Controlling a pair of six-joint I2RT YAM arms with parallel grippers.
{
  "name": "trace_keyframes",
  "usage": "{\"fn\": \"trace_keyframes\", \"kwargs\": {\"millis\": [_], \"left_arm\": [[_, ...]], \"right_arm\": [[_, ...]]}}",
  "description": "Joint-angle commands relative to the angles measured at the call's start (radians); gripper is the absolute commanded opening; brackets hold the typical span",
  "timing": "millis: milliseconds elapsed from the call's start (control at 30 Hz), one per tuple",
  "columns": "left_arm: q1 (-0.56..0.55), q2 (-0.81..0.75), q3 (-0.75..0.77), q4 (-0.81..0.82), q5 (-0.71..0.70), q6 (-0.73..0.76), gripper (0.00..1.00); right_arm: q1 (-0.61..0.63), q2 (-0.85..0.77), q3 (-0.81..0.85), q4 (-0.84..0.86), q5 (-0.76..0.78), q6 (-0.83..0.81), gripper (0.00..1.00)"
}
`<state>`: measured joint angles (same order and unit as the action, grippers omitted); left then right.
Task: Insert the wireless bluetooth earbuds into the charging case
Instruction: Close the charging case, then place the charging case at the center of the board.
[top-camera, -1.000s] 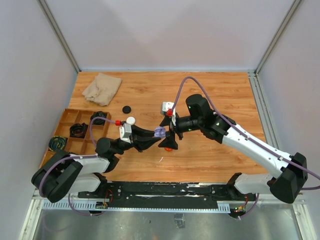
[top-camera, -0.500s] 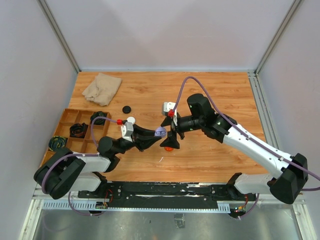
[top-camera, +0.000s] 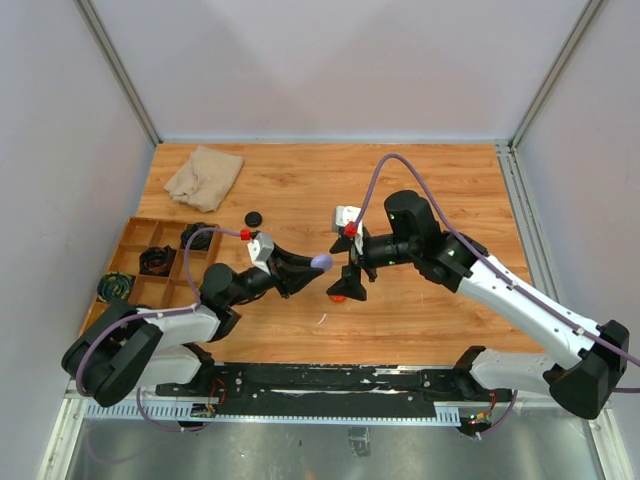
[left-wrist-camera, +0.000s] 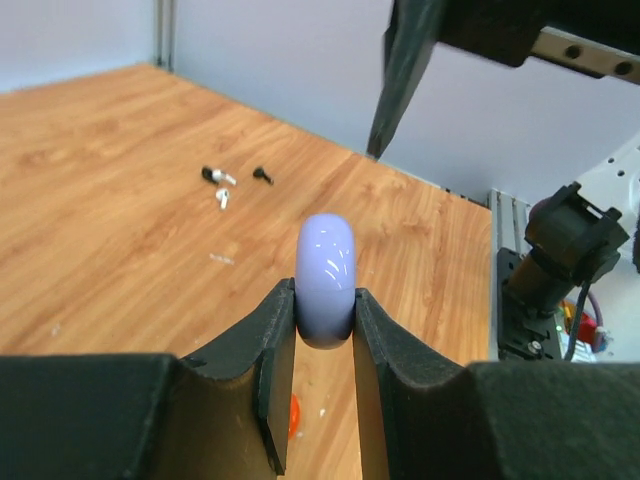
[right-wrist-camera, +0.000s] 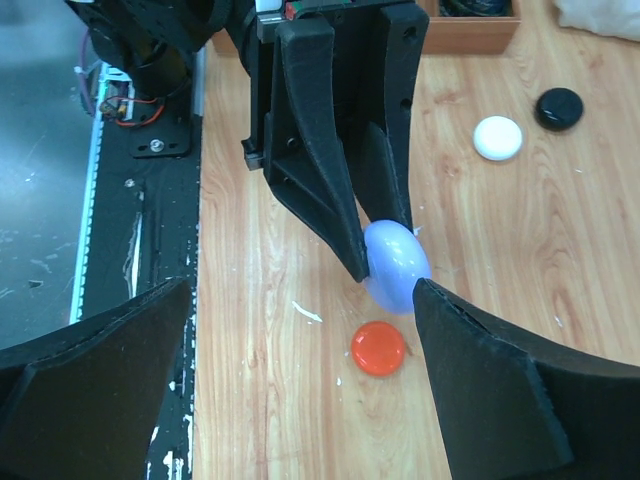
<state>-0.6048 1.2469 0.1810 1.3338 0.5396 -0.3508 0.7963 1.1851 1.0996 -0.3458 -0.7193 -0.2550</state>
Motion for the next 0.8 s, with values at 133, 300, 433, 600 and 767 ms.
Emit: {"fn": "trace_keyframes", "kwargs": {"millis": [133, 300, 433, 600, 767], "left_arm": [[0.005, -0.159, 0.078, -0.542, -0.072, -0.098, 0.0], [0.005, -0.247, 0.078, -0.795, -0.128, -0.202, 0.01], [0.005, -0.252, 0.081, -0.955, -0.139, -0.292, 0.02], [0.004, -0.179, 0.052, -0.979, -0.149, -0.41, 0.05], [0.004, -0.052, 0.079, -0.966, -0.166, -0.468, 0.12]], "right_arm": [[-0.003, -0.095, -0.085, 0.034, 0.221, 0.066, 0.95], [-0.003, -0.126, -0.145, 0.086, 0.33, 0.116, 0.95], [-0.004, -0.17, -0.212, 0.153, 0.394, 0.149, 0.95], [-0.003, -0.203, -0.275, 0.211, 0.419, 0.165, 0.95], [-0.003, -0.213, -0.299, 0.22, 0.419, 0.161, 0.95]]}}
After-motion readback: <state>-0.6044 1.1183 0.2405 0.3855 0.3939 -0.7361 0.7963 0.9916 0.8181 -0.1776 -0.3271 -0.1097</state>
